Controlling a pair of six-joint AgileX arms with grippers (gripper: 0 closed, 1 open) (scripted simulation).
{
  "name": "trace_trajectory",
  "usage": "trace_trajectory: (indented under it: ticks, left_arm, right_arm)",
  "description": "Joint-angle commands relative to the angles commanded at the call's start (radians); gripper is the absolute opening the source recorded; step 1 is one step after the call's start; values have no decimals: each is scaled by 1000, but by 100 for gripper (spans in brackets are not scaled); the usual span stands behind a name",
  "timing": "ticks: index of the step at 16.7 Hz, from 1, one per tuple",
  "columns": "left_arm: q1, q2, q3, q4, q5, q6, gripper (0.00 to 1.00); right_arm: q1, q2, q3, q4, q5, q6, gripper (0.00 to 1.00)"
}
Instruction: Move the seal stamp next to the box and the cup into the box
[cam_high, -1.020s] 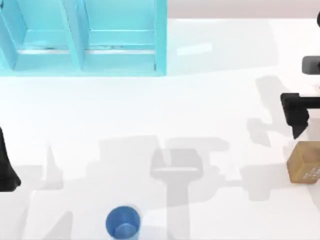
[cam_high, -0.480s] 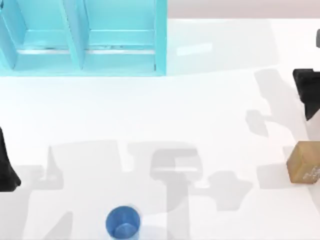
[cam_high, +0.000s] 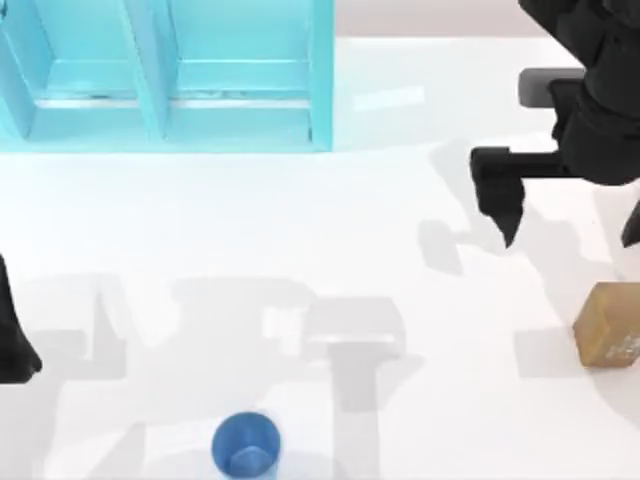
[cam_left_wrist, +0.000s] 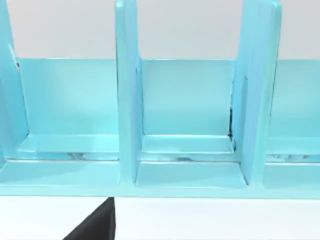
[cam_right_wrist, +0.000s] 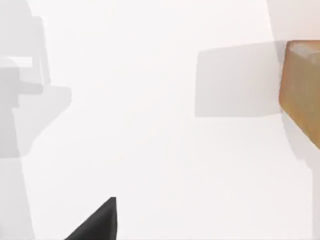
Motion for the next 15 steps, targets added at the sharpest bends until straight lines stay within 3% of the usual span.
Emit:
trace_trajectory:
  ticks: [8, 11, 15]
  left_arm:
    - [0, 0, 0, 0, 0, 0, 100]
    - [0, 0, 0, 0, 0, 0, 100]
    - [0, 0, 0, 0, 0, 0, 100]
  right_arm:
    - [556, 243, 138, 90, -2, 563, 100]
    - [650, 277, 160, 124, -1, 657, 100]
    - [661, 281, 163, 129, -1, 667, 100]
